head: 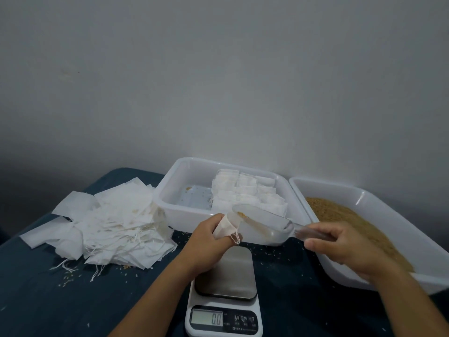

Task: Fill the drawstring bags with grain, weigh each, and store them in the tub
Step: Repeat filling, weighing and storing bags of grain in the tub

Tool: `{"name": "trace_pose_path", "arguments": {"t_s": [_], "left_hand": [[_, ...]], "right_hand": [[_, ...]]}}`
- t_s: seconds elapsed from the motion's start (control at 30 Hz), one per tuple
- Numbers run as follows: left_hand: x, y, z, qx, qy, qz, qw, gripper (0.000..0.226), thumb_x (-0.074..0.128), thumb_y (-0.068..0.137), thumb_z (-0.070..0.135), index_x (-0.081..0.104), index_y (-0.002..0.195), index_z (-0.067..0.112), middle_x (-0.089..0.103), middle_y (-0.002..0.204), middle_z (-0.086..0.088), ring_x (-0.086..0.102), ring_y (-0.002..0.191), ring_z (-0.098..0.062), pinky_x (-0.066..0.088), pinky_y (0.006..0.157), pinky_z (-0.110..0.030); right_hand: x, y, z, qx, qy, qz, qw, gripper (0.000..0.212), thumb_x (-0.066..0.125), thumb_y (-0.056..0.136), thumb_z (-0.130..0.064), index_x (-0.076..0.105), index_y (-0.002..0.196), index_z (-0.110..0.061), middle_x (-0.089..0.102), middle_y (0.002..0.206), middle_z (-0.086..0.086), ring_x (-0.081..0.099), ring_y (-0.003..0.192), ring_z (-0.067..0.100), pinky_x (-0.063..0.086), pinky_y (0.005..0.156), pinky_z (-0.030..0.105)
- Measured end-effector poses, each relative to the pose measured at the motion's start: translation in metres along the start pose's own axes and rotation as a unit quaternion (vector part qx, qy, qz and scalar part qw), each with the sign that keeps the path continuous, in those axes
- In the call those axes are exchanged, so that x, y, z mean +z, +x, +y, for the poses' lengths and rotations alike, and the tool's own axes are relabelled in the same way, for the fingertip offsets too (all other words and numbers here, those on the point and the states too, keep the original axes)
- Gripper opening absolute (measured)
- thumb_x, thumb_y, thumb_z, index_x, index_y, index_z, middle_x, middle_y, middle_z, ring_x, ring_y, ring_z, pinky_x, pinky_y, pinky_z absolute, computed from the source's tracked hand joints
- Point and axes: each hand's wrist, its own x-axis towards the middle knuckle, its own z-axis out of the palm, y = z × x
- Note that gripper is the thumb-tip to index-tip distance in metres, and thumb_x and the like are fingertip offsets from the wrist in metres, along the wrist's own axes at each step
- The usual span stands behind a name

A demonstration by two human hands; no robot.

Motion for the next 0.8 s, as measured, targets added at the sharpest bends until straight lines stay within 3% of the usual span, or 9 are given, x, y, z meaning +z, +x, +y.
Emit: {"name": "trace_pose_path", "arguments": {"t_s": [0.07,0.17,0.33,0.47,0.53,0.63,0.8], "left_hand": [[0.0,-0.001,0.002,-0.023,-0.023,-0.008,0.999,0.033,0.076,0.077,0.044,0.071,0.102,0.021,0.072,0.095,0.002,0.064,0.08,-0.003,0.051,0.07,-0.014],[0.0,-0.002,0.002,-0.061,-0.072,-0.028,0.995,0.035,0.079,0.073,0.048,0.075,0.103,0.031,0.075,0.097,0.008,0.069,0.086,0.001,0.054,0.076,-0.018],[-0.002,-0.005,0.002,-0.089,-0.153,-0.123,0.976,0.037,0.083,0.069,0.048,0.076,0.103,0.034,0.071,0.095,0.005,0.064,0.087,-0.008,0.05,0.081,-0.026],[0.0,-0.009,0.003,-0.072,-0.212,-0.236,0.946,0.034,0.085,0.078,0.039,0.076,0.111,0.032,0.068,0.098,0.003,0.061,0.086,-0.007,0.05,0.078,-0.023],[0.002,-0.01,0.004,-0.063,-0.229,-0.266,0.934,0.03,0.085,0.081,0.036,0.076,0.109,0.029,0.066,0.097,0.003,0.059,0.085,-0.007,0.049,0.077,-0.023],[0.004,-0.011,0.004,-0.066,-0.253,-0.289,0.921,0.03,0.086,0.081,0.036,0.076,0.108,0.027,0.065,0.097,0.001,0.059,0.086,-0.009,0.049,0.078,-0.023],[0.006,-0.008,0.002,-0.018,-0.178,-0.242,0.954,0.037,0.082,0.086,0.033,0.072,0.12,0.022,0.07,0.108,0.0,0.065,0.103,-0.015,0.052,0.087,-0.029]], "right_hand": [[0.015,0.003,0.007,-0.021,0.034,0.04,0.998,0.031,0.087,0.078,-0.03,0.083,0.109,-0.028,0.081,0.104,-0.008,0.072,0.077,-0.004,0.05,0.061,0.008],[0.041,0.008,0.005,-0.052,0.086,0.08,0.992,0.028,0.086,0.078,-0.038,0.082,0.105,-0.033,0.08,0.1,-0.008,0.067,0.067,-0.005,0.048,0.057,0.009],[0.09,0.027,-0.011,-0.102,0.12,0.048,0.986,0.017,0.088,0.08,-0.035,0.073,0.084,-0.029,0.069,0.073,-0.008,0.063,0.064,0.0,0.049,0.057,0.014],[0.107,0.035,-0.017,-0.116,0.157,0.009,0.981,0.035,0.086,0.086,-0.023,0.067,0.109,-0.004,0.077,0.097,0.01,0.075,0.089,0.032,0.063,0.077,0.033],[0.11,0.033,-0.017,-0.124,0.154,-0.007,0.98,0.04,0.085,0.088,-0.02,0.065,0.115,0.001,0.076,0.104,0.019,0.072,0.096,0.044,0.063,0.082,0.045],[0.114,0.032,-0.018,-0.141,0.152,0.008,0.978,0.024,0.085,0.088,-0.016,0.067,0.099,-0.004,0.075,0.089,0.015,0.072,0.075,0.032,0.06,0.063,0.032],[0.12,0.031,-0.019,-0.174,0.164,0.074,0.968,0.031,0.09,0.081,-0.032,0.065,0.086,-0.015,0.067,0.074,0.001,0.064,0.068,0.015,0.055,0.062,0.029]]}}
